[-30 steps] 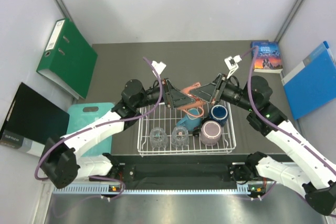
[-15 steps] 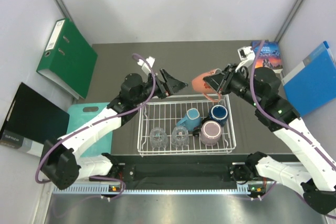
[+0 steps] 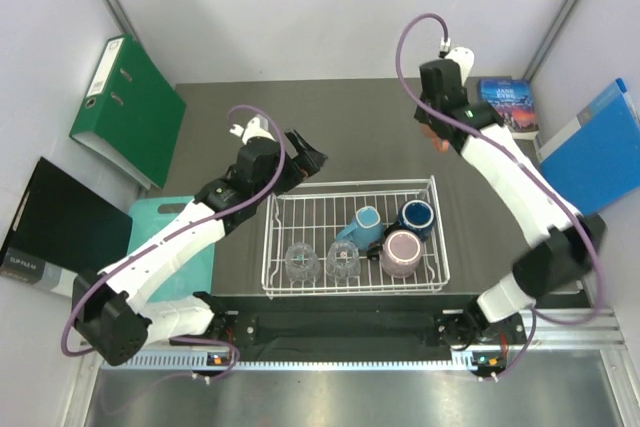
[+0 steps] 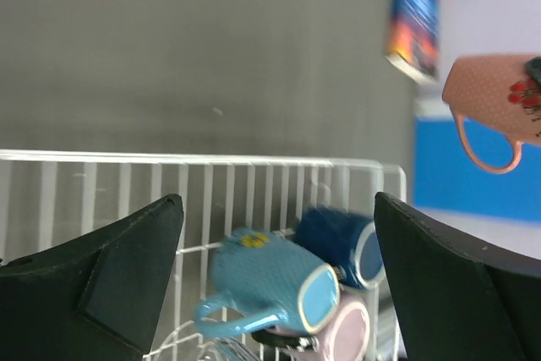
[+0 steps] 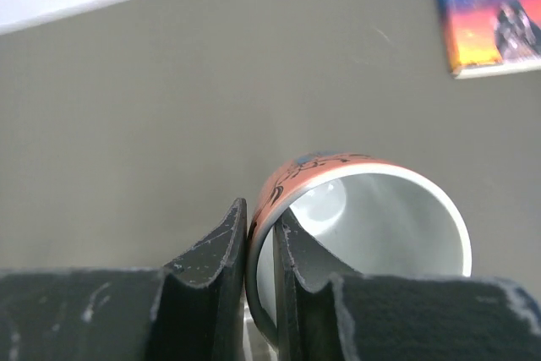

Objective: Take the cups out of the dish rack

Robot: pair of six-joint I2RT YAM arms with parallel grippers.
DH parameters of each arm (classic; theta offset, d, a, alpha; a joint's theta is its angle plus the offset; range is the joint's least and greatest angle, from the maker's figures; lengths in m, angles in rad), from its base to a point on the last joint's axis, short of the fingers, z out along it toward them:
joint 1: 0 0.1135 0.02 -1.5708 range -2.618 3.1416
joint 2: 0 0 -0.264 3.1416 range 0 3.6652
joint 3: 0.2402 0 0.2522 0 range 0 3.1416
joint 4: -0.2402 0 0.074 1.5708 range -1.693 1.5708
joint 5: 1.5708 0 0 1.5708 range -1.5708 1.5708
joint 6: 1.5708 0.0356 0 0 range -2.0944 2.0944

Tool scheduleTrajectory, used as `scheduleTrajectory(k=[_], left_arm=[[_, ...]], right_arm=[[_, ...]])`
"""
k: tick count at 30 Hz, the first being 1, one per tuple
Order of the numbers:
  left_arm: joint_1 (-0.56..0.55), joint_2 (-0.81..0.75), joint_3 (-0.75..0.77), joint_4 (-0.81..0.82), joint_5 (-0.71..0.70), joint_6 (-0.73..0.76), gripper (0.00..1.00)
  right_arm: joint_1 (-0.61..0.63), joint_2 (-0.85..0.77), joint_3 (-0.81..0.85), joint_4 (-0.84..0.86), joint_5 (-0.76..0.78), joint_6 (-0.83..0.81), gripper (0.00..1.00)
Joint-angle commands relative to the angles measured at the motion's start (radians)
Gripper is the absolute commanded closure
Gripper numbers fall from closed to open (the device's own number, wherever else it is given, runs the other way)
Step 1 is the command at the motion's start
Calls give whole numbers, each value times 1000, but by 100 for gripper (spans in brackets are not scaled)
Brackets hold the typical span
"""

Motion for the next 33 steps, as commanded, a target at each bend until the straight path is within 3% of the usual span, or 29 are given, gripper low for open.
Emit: scheduleTrajectory(k=[1, 5, 12, 33], left_arm=[[1, -44, 117, -252, -278, -6, 1], [1, -73, 105, -284, -328, -4, 1], [0, -110, 88, -319, -353, 40, 1], [1, 18, 95, -361, -312, 74, 1]], right_arm=[[-100, 211, 263, -101, 77, 44, 100], [-144, 349, 344, -50, 88, 38, 100], [-265, 609, 628, -149, 13, 75, 100], [-347, 828, 611, -181, -1, 87, 100]])
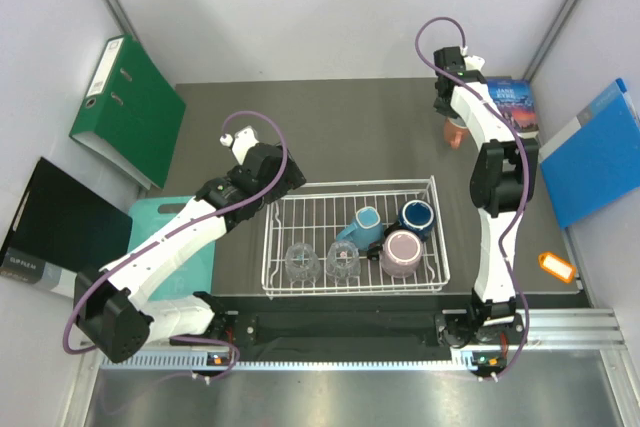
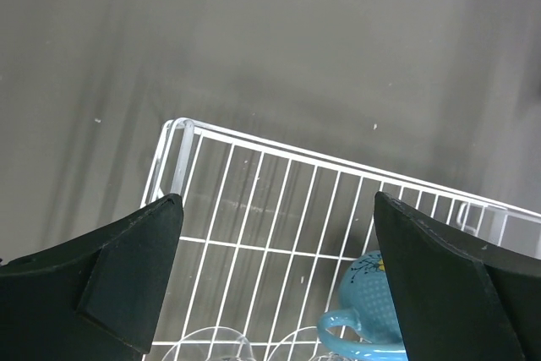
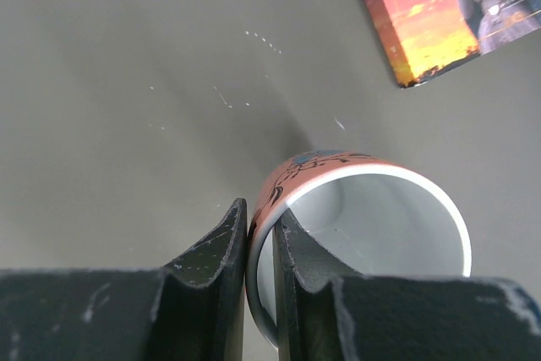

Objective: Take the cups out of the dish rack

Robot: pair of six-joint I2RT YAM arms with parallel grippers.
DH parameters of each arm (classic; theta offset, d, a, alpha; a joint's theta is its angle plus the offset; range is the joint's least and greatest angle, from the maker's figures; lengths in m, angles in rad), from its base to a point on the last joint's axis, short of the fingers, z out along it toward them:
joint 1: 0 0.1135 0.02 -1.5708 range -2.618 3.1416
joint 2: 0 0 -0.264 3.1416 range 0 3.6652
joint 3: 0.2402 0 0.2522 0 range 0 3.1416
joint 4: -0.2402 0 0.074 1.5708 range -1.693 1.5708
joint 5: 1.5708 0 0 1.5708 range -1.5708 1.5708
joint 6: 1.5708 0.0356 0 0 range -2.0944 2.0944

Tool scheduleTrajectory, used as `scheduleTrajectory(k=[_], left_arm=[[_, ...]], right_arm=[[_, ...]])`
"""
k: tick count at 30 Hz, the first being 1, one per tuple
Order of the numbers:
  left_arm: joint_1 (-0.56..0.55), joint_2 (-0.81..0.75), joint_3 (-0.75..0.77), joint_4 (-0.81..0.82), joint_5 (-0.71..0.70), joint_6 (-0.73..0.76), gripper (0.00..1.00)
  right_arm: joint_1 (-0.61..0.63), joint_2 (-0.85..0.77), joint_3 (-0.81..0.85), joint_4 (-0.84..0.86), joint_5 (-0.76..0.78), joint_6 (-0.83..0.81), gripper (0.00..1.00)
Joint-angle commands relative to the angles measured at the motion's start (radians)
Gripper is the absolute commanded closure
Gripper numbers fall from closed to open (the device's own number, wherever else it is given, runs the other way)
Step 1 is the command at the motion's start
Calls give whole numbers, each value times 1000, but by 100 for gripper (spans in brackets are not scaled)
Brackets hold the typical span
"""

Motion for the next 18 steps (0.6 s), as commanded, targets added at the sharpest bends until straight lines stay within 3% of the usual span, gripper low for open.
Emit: scheduleTrajectory(k=[1, 7, 9, 12, 13, 16, 18], left_arm=[[1, 8, 38, -7, -1, 26, 1], [1, 25, 39, 1, 20, 28, 1], [1, 28, 41, 2, 30, 32, 1], [1, 21, 32, 22, 45, 37, 1], [1, 18, 27, 28, 46, 39, 1], [0, 10, 27, 36, 43, 40, 1], [1, 7, 27, 39, 43, 42, 1]], right_arm=[[-15, 35, 40, 6, 10, 10, 100], [-20, 32, -13, 22, -28, 10, 100], [-21, 22, -46, 48, -53, 11, 96], [-20, -23, -95, 101, -85, 11, 83], [-18, -43, -102, 111, -91, 10, 72], [-5, -90, -106, 141, -96, -2, 56], [2, -118, -106, 158, -96, -10, 52]])
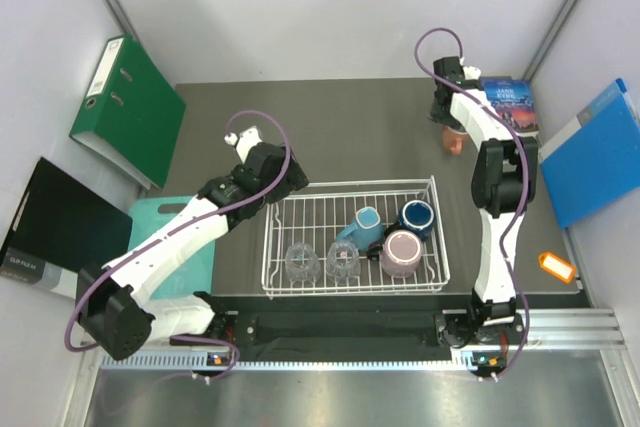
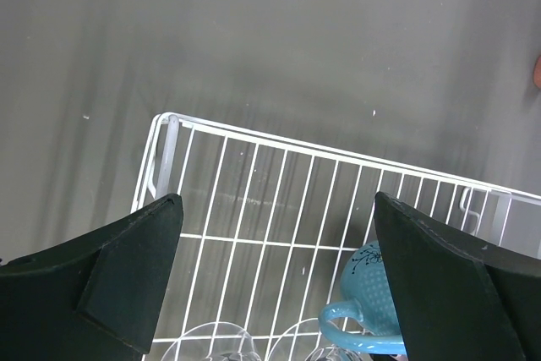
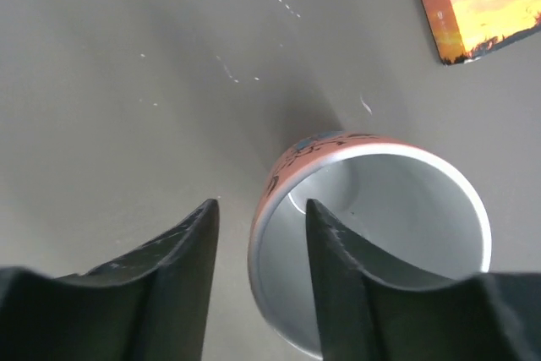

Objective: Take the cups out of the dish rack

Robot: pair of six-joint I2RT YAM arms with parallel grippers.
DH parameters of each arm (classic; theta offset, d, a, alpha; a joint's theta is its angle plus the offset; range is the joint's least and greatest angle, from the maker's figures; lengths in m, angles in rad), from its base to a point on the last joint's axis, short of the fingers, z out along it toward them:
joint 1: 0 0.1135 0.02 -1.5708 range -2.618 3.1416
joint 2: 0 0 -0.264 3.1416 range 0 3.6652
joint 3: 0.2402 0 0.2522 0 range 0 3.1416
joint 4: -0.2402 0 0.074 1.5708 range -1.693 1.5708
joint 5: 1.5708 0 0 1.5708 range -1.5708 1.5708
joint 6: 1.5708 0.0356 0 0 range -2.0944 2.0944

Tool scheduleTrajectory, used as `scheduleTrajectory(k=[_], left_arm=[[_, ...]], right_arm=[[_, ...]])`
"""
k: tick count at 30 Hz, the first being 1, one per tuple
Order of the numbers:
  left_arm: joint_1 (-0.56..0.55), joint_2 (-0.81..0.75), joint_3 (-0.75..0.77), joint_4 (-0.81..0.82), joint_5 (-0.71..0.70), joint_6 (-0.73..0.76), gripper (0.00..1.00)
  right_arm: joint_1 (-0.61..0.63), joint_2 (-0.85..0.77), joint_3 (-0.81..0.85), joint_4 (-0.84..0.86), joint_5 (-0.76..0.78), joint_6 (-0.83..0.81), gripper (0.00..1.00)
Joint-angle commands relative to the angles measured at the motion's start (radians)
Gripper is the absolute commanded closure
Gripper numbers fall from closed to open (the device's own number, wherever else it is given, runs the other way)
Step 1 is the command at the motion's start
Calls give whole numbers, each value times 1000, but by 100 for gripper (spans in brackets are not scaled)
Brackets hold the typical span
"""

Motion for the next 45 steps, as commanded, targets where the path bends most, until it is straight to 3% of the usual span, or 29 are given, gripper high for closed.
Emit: scheduleTrajectory(k=[1, 8, 9, 15, 20, 25, 33, 45], left_arm=[[0, -18, 26, 34, 4, 16, 1], [0, -29, 32, 38, 11, 34, 1], [-4, -28, 35, 33, 13, 62, 1], [-100, 57, 138, -41, -68, 180, 3], [-258, 140, 208, -45, -160, 241, 1], [-370, 221, 268, -35, -121, 332, 1], [-401, 220, 242, 37, 82, 574, 1], [-432, 232, 218, 62, 277, 777, 1]], right_arm=[[20, -153, 5, 100, -25, -18, 48], [74, -344, -45, 198, -86, -15, 31], [81, -378, -67, 213, -101, -15, 24], [185, -737, -386, 333, -202, -27, 0], [285, -949, -639, 304, -201, -43, 0], [333, -1159, -798, 255, -250, -55, 0], [334, -1337, -895, 209, -325, -84, 0], [338, -1415, -961, 166, -374, -72, 0]])
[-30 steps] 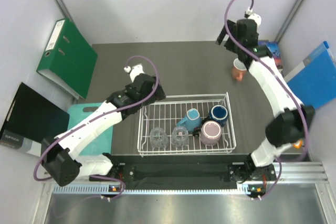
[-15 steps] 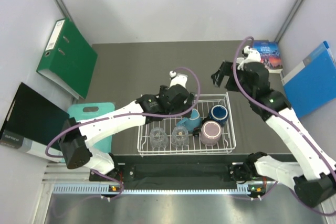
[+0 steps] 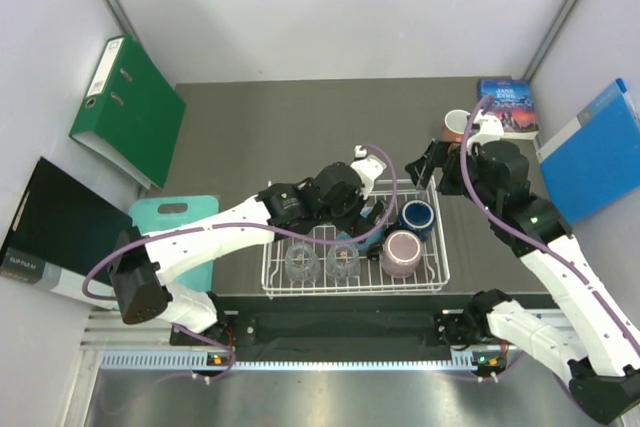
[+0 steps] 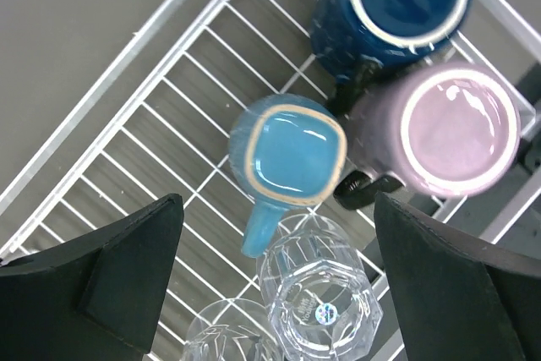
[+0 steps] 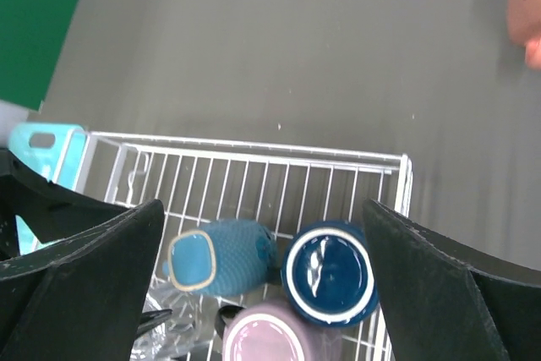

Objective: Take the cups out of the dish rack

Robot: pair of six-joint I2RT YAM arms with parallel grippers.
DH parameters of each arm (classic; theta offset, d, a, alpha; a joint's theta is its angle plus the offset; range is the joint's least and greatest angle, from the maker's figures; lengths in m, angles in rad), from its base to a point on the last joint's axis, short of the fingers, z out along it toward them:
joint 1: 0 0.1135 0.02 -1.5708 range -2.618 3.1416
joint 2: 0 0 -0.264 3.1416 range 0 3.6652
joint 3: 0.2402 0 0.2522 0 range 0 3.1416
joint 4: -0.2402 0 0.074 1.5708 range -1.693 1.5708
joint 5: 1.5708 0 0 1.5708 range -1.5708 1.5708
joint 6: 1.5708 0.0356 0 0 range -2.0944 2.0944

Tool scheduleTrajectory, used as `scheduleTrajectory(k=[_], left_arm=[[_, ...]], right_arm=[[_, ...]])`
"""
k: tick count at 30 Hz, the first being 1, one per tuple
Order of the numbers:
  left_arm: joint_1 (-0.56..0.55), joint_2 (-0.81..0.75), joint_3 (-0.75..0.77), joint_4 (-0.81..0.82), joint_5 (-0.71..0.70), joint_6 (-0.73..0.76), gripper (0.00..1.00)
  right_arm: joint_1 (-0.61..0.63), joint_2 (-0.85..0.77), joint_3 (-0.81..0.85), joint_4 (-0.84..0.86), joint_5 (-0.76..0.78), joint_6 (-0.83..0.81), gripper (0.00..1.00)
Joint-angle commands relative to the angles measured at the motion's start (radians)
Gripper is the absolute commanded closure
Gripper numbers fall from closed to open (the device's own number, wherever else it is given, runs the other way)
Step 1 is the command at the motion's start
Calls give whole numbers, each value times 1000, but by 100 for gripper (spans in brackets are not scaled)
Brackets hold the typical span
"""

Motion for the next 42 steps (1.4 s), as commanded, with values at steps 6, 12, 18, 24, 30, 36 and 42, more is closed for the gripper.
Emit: scheduleTrajectory(k=[6, 12, 18, 24, 30, 36, 42], left_arm=[[-15, 75, -36, 60, 70, 144, 1], [-13, 166, -33, 86, 51, 155, 1], [-12, 204, -27, 155, 66, 162, 2], [-2, 221, -44, 178, 91, 178, 13], [4, 235, -42, 167, 145, 181, 62], [4, 223, -30, 121, 151, 175, 100], [4, 129, 51, 80, 83, 161, 100]], right_arm=[[9, -44, -18, -33, -18, -1, 0], [9, -70, -16, -59, -7, 2, 0], [9, -78, -13, -67, 2, 7, 0], [9, -75, -26, -58, -2, 8, 0], [7, -64, -39, -46, -10, 5, 0], [9, -61, -35, -36, -7, -9, 1], [9, -66, -39, -15, 7, -9, 0]])
